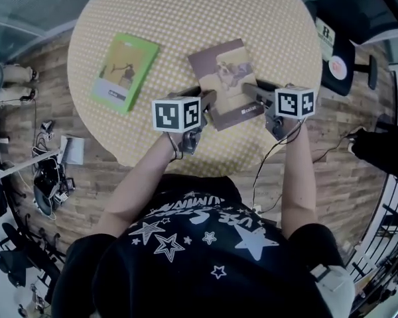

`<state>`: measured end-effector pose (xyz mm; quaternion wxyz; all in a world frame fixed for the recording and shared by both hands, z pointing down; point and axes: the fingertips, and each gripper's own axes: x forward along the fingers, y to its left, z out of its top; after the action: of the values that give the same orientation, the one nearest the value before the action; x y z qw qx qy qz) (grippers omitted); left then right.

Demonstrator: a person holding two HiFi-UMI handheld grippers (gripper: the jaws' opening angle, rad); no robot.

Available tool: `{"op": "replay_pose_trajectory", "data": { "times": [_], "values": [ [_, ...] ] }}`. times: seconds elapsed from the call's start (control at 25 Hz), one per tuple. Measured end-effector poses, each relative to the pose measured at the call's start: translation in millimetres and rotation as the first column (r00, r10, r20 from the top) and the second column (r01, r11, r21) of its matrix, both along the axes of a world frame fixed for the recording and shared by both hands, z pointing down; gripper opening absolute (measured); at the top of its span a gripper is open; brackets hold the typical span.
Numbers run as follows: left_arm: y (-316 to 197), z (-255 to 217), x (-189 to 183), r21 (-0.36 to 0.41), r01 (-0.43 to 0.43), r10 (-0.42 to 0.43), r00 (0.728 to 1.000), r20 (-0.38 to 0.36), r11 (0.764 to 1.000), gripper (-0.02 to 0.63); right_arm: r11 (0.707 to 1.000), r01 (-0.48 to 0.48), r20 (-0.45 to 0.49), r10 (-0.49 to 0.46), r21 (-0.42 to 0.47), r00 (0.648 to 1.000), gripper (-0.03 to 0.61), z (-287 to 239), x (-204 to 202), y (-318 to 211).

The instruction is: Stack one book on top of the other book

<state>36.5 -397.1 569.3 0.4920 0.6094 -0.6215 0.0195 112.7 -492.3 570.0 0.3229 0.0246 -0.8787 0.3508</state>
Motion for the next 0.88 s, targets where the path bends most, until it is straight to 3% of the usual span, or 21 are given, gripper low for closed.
{"op": "replay_pose_trajectory", "data": {
  "times": [0.32,0.6,0.88],
  "values": [
    [39.1,-26.4,-36.2,0.048,-0.031,0.028,0.998,0.062,0.998,0.179,0.995,-0.095,0.007,0.095,0.019,0.995,0.173,-23.7,-14.1,56.8],
    [80.0,-43.2,-71.2,0.082,-0.057,0.054,0.998,0.040,0.995,0.179,0.983,-0.180,0.039,0.178,0.032,0.983,0.161,-48.2,-43.4,101.4],
    [122.3,-58.0,-100.7,0.101,-0.083,0.082,0.997,0.008,0.991,0.179,0.978,-0.206,0.059,0.203,0.045,0.977,0.155,-69.4,-69.9,146.1]
  ]
}}
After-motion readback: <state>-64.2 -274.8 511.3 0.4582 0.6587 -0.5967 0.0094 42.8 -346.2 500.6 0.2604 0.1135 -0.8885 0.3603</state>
